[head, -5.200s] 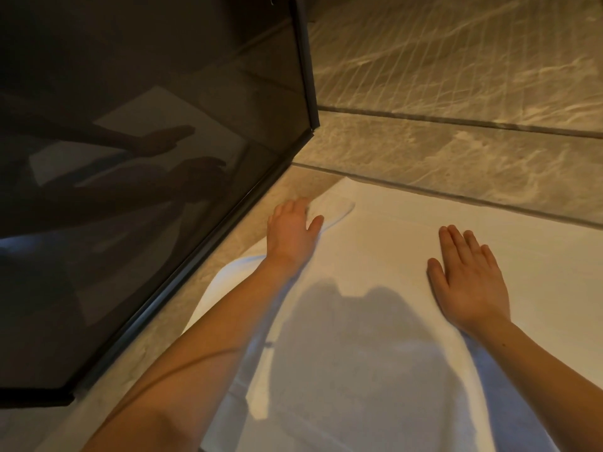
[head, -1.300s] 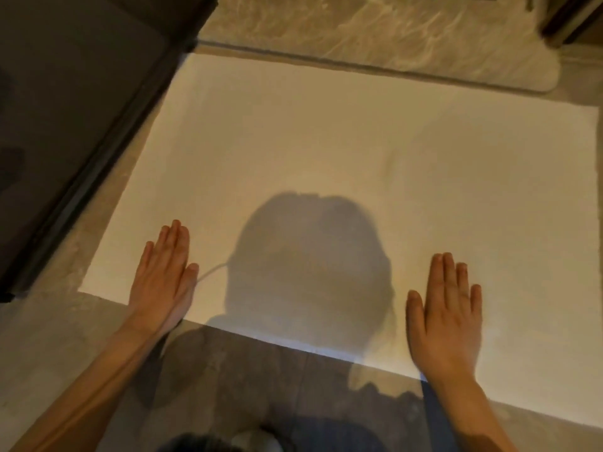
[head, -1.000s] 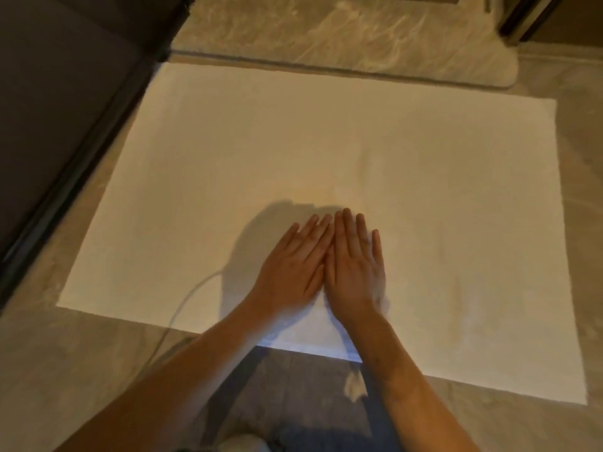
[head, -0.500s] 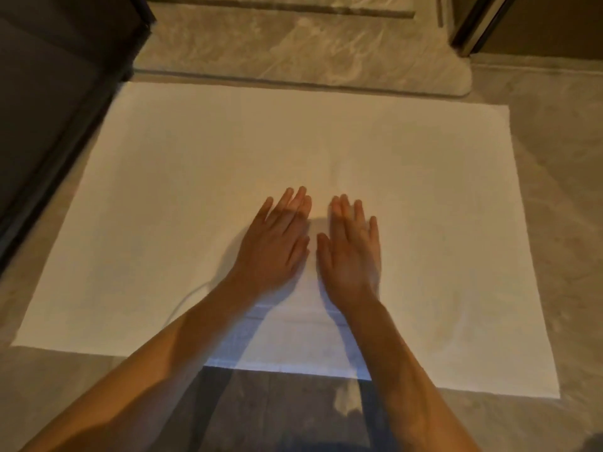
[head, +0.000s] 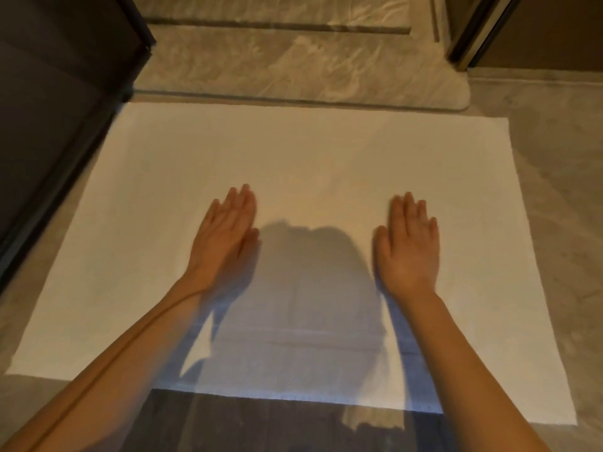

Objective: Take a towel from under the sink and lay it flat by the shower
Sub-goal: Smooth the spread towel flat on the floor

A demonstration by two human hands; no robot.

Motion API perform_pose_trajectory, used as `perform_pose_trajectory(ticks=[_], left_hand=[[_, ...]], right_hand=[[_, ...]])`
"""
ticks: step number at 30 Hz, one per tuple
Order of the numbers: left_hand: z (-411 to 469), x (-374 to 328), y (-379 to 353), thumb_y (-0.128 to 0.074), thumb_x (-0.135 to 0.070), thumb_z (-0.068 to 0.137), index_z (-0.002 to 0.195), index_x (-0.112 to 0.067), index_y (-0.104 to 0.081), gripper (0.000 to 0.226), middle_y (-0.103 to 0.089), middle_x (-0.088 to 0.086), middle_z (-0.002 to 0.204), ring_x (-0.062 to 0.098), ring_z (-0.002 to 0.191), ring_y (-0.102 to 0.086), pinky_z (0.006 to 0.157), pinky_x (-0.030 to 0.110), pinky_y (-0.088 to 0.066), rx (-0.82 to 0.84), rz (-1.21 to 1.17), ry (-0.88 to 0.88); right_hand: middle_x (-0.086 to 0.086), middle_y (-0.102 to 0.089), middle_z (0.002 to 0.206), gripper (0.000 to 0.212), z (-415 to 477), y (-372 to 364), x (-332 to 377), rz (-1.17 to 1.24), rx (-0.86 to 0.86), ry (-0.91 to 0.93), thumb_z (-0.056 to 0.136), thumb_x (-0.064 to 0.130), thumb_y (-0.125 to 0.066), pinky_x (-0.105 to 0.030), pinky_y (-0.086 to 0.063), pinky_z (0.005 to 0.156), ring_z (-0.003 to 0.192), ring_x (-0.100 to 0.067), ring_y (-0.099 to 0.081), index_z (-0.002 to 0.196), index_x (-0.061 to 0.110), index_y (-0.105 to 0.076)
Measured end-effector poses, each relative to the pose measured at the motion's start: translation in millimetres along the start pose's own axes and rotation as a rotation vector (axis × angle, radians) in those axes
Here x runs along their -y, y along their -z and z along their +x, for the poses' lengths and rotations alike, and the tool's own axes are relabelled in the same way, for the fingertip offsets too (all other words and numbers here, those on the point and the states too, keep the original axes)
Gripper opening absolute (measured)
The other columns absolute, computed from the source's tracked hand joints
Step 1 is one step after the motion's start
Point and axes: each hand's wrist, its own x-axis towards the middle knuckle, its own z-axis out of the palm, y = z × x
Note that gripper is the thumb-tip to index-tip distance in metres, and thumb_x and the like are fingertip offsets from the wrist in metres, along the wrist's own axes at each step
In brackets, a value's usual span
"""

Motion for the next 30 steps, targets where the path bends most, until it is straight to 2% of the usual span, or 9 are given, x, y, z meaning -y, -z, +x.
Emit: perform_pose_trajectory(ticks=[4, 8, 11, 16, 20, 22, 24, 27, 30], left_hand=[[62, -36, -5, -0.032, -0.026, 0.101, 0.155, -0.01, -0.023, 0.057, -0.018, 0.005, 0.163, 0.016, 0.151, -0.01, 0.122, 0.038, -0.008, -0.042, 0.003, -0.116], [73, -12, -20, -0.029, -0.026, 0.102, 0.156, -0.012, -0.02, 0.056, -0.017, 0.003, 0.163, 0.016, 0.15, -0.011, 0.122, 0.035, -0.007, 0.05, 0.003, -0.106], [62, 21, -19, -0.025, -0.031, 0.101, 0.154, -0.01, -0.025, 0.057, -0.022, 0.005, 0.162, 0.016, 0.149, -0.016, 0.121, 0.035, -0.01, 0.012, -0.011, -0.061], [53, 42, -10, -0.017, -0.035, 0.101, 0.156, -0.009, -0.014, 0.061, -0.011, 0.004, 0.164, 0.015, 0.15, -0.006, 0.121, 0.032, -0.001, 0.072, 0.006, 0.046], [44, 12, 4, -0.023, -0.031, 0.099, 0.156, -0.007, -0.014, 0.062, -0.01, 0.008, 0.164, 0.019, 0.151, -0.006, 0.121, 0.036, -0.001, 0.061, -0.016, 0.093], [17, -22, 3, -0.031, -0.03, 0.094, 0.153, -0.004, -0.026, 0.065, -0.021, 0.013, 0.161, 0.026, 0.149, -0.016, 0.121, 0.041, -0.008, 0.055, -0.019, -0.035], [-21, -54, -8, -0.029, -0.032, 0.097, 0.152, -0.004, -0.03, 0.061, -0.024, 0.013, 0.16, 0.027, 0.149, -0.019, 0.121, 0.046, -0.014, 0.096, -0.048, -0.168], [-54, -62, -21, -0.024, -0.037, 0.101, 0.154, -0.008, -0.024, 0.06, -0.016, 0.008, 0.162, 0.022, 0.15, -0.014, 0.121, 0.042, -0.01, 0.13, -0.052, -0.117], [-72, -39, -24, -0.021, -0.041, 0.103, 0.157, -0.013, -0.014, 0.061, -0.008, 0.003, 0.164, 0.017, 0.151, -0.005, 0.122, 0.037, -0.003, 0.134, -0.009, -0.04]], right_hand=[[-0.002, -0.014, 0.164, 0.057, 55, -19, 86, 0.019, 0.052, 0.226, 0.102, 0.033, -0.025, -0.039, 0.0, 0.121, 0.151, -0.021, -0.005, 0.156, 0.017, -0.017], [0.002, -0.01, 0.165, 0.059, 69, -34, 73, -0.056, 0.141, 0.289, 0.103, 0.037, -0.026, -0.039, 0.0, 0.122, 0.151, -0.018, -0.004, 0.157, 0.022, -0.011], [-0.001, -0.016, 0.164, 0.061, 73, -26, 24, -0.058, 0.111, 0.233, 0.1, 0.039, -0.022, -0.04, -0.005, 0.121, 0.151, -0.021, -0.009, 0.157, 0.019, -0.015], [-0.003, -0.013, 0.164, 0.062, 67, -7, -36, -0.092, 0.079, 0.08, 0.1, 0.039, -0.014, -0.042, -0.007, 0.122, 0.151, -0.023, -0.008, 0.157, 0.016, -0.013], [-0.008, -0.011, 0.164, 0.058, 55, 5, -22, -0.083, 0.07, 0.024, 0.104, 0.032, -0.022, -0.045, -0.007, 0.122, 0.151, -0.026, -0.007, 0.156, 0.01, -0.013], [-0.015, -0.023, 0.16, 0.058, 25, 5, 6, -0.064, 0.005, 0.089, 0.102, 0.031, -0.028, -0.048, -0.013, 0.12, 0.148, -0.033, -0.019, 0.153, 0.003, -0.026], [-0.013, -0.028, 0.159, 0.059, -22, -7, 38, -0.008, 0.047, 0.221, 0.099, 0.034, -0.029, -0.045, -0.012, 0.12, 0.147, -0.032, -0.023, 0.151, 0.005, -0.032], [-0.003, -0.017, 0.163, 0.059, -65, -24, 51, -0.002, 0.123, 0.235, 0.102, 0.037, -0.03, -0.04, -0.003, 0.123, 0.151, -0.022, -0.008, 0.156, 0.013, -0.021], [0.003, -0.008, 0.163, 0.059, -71, -26, 21, -0.073, 0.128, 0.178, 0.103, 0.044, -0.021, -0.039, -0.001, 0.122, 0.151, -0.019, -0.001, 0.157, 0.024, -0.01]])
